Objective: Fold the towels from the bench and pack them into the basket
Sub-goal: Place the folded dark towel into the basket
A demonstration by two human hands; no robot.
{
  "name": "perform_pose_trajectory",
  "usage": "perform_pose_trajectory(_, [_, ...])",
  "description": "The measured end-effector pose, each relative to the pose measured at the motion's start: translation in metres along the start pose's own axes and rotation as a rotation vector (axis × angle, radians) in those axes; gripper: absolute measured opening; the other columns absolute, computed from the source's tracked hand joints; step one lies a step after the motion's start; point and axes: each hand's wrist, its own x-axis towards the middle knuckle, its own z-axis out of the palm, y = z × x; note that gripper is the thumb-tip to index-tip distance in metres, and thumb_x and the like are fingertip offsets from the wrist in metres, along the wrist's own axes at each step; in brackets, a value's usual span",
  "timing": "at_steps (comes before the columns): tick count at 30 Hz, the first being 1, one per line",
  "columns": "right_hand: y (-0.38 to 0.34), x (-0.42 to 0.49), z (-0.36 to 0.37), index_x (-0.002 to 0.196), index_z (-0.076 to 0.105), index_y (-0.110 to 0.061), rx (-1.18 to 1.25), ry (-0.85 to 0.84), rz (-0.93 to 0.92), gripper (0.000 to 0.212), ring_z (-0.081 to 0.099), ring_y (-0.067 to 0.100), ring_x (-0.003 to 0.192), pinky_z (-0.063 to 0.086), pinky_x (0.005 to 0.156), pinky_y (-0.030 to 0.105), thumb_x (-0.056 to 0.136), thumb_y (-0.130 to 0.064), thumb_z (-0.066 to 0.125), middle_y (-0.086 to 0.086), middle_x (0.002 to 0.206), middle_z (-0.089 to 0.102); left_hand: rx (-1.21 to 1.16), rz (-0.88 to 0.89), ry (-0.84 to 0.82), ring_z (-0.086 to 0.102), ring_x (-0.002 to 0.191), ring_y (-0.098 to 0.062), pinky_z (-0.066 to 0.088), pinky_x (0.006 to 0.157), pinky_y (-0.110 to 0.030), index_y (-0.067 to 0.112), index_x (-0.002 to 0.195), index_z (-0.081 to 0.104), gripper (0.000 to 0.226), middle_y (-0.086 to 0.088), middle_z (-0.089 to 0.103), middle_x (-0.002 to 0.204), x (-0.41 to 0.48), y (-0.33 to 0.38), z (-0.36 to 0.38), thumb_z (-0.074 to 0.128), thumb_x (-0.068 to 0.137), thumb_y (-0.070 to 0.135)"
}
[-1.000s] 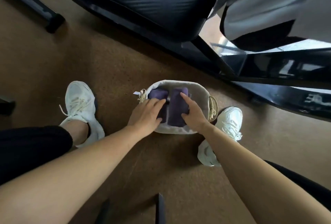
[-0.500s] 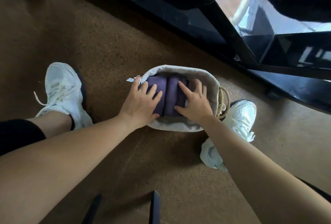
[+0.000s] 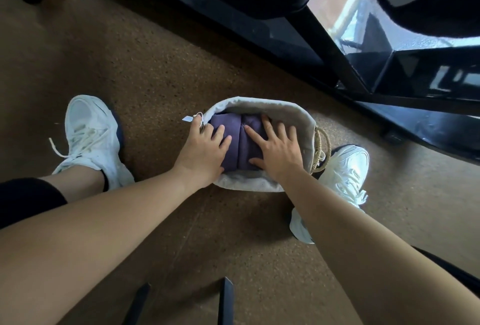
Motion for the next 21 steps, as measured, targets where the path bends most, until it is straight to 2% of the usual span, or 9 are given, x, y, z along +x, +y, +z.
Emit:
perform_pose_trajectory(3, [-0.001,-0.005,-0.006,0.160,0.003,-0.042,-0.029,-0.013,-0.026,0.091,0.032,0.042,0.140,0.025,0.114,0.056,0.089,-0.071,0.052,0.013,0.168,0.015,-0.035,0.020,-0.020,0.043,0.140,-0.037,0.009,0.121,-0.065,0.023,0.156,0.037,0.074,-0.014,0.039,0.161,-0.003,0.002,-0.001,0.052,0.094,0.061])
perform_pose_trajectory(8, [0.015,-0.034,-0.026,0.160,0.007,-0.040,0.164,-0.074,-0.019,0.089,0.046,0.040,0.132,0.041,0.107,0.052,0.091,-0.061,0.060,0.009,0.169,0.010,-0.231,0.056,0.004,0.054,0.131,-0.030,0.017,0.123,-0.058,0.023,0.141,0.054,0.056,-0.007,0.057,0.144,-0.012,-0.006,-0.015,0.058,0.092,0.050])
perform_pose_trajectory(10, [0.019,-0.052,-0.044,0.159,0.018,-0.036,0.294,-0.129,0.030,0.078,0.053,0.036,0.129,0.045,0.103,0.048,0.095,-0.049,0.061,0.006,0.163,0.028,-0.342,0.032,-0.011,0.055,0.130,-0.027,0.028,0.120,-0.051,0.023,0.140,0.054,0.053,-0.004,0.058,0.141,-0.022,-0.011,-0.025,0.058,0.093,0.046])
perform_pose_trajectory(11, [0.021,-0.062,-0.054,0.155,0.031,-0.033,0.329,-0.150,0.056,0.065,0.056,0.033,0.127,0.047,0.101,0.045,0.098,-0.044,0.058,0.004,0.154,0.043,-0.385,0.024,-0.014,0.056,0.129,-0.026,0.034,0.116,-0.048,0.024,0.140,0.054,0.050,-0.003,0.060,0.140,-0.029,-0.013,-0.032,0.058,0.094,0.045])
perform_pose_trajectory(13, [0.024,-0.082,-0.078,0.137,0.057,-0.027,0.382,-0.163,0.102,0.037,0.063,0.030,0.118,0.051,0.096,0.042,0.101,-0.037,0.053,0.005,0.130,0.064,-0.479,-0.004,-0.017,0.060,0.121,-0.023,0.046,0.105,-0.044,0.025,0.133,0.057,0.042,0.000,0.064,0.130,-0.043,-0.017,-0.047,0.058,0.095,0.042])
perform_pose_trajectory(14, [0.024,-0.092,-0.091,0.128,0.065,-0.023,0.406,-0.145,0.109,0.030,0.065,0.030,0.112,0.053,0.093,0.042,0.101,-0.034,0.054,0.006,0.121,0.068,-0.536,-0.028,-0.014,0.061,0.116,-0.022,0.049,0.099,-0.042,0.026,0.129,0.059,0.037,0.001,0.066,0.126,-0.052,-0.019,-0.056,0.058,0.095,0.041])
perform_pose_trajectory(16, [0.020,-0.113,-0.120,0.112,0.072,-0.019,0.428,-0.031,0.108,0.026,0.068,0.031,0.098,0.055,0.084,0.039,0.099,-0.033,0.055,0.007,0.105,0.072,-0.672,-0.099,0.015,0.064,0.111,-0.023,0.054,0.092,-0.042,0.025,0.125,0.061,0.034,0.001,0.069,0.121,-0.070,-0.021,-0.075,0.059,0.096,0.041])
perform_pose_trajectory(19, [0.008,-0.150,-0.162,0.086,0.074,-0.019,0.498,0.299,0.102,0.038,0.067,0.028,0.073,0.054,0.063,0.038,0.092,-0.046,0.048,0.003,0.082,0.070,-0.896,-0.187,0.131,0.067,0.107,-0.024,0.056,0.087,-0.043,0.024,0.123,0.065,0.034,0.002,0.072,0.115,-0.098,-0.020,-0.110,0.054,0.096,0.042])
perform_pose_trajectory(21, [0.001,-0.176,-0.196,0.079,0.070,-0.019,0.528,0.554,0.114,0.033,0.061,0.021,0.063,0.051,0.054,0.035,0.088,-0.046,0.053,-0.002,0.077,0.062,-1.025,-0.206,0.241,0.067,0.103,-0.018,0.054,0.083,-0.036,0.029,0.121,0.066,0.025,0.008,0.072,0.112,-0.109,-0.022,-0.142,0.057,0.099,0.037])
